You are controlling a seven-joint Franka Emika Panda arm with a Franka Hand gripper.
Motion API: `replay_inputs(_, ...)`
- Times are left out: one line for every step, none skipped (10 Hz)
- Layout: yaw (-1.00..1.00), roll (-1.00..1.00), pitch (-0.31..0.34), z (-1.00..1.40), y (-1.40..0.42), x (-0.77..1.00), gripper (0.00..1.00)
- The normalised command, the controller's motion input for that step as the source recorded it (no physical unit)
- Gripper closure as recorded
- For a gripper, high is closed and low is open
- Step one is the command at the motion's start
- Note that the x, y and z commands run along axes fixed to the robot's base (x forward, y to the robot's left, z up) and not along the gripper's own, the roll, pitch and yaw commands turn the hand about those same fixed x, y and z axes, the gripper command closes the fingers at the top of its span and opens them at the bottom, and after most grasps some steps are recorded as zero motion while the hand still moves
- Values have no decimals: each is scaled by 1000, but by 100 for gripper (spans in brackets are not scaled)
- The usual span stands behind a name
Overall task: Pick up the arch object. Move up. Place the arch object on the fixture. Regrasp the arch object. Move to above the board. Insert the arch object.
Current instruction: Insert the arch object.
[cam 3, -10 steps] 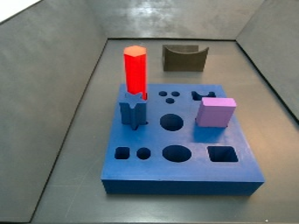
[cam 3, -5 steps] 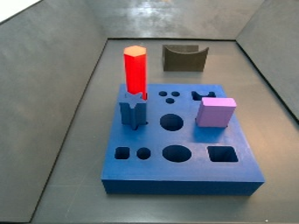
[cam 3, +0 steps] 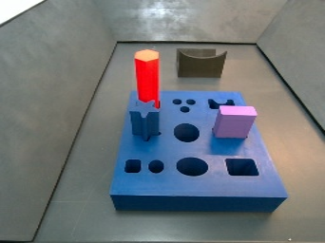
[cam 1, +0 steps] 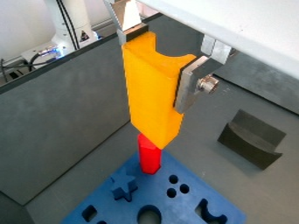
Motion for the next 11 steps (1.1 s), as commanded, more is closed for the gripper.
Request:
replay_inputs(0, 41, 51, 49, 0, 1000, 100)
replay_inputs(0, 57, 29, 0, 0, 1000, 100)
replay_inputs(0, 86, 24, 0, 0, 1000, 100)
replay_inputs(0, 106, 21, -37, 14, 1000, 100)
replay_inputs(0, 93, 17, -126, 57, 1000, 100)
replay_inputs(0, 54, 10, -246, 63, 1000, 100)
replay_inputs(0, 0, 3, -423, 80, 1000, 100)
replay_inputs(0, -87, 0, -820, 54, 1000, 100)
replay_inputs(0, -107, 0, -886, 69, 1000, 100)
replay_inputs(0, -91, 0, -866, 89, 1000, 100)
replay_inputs(0, -44, 0, -783, 109, 1000, 100)
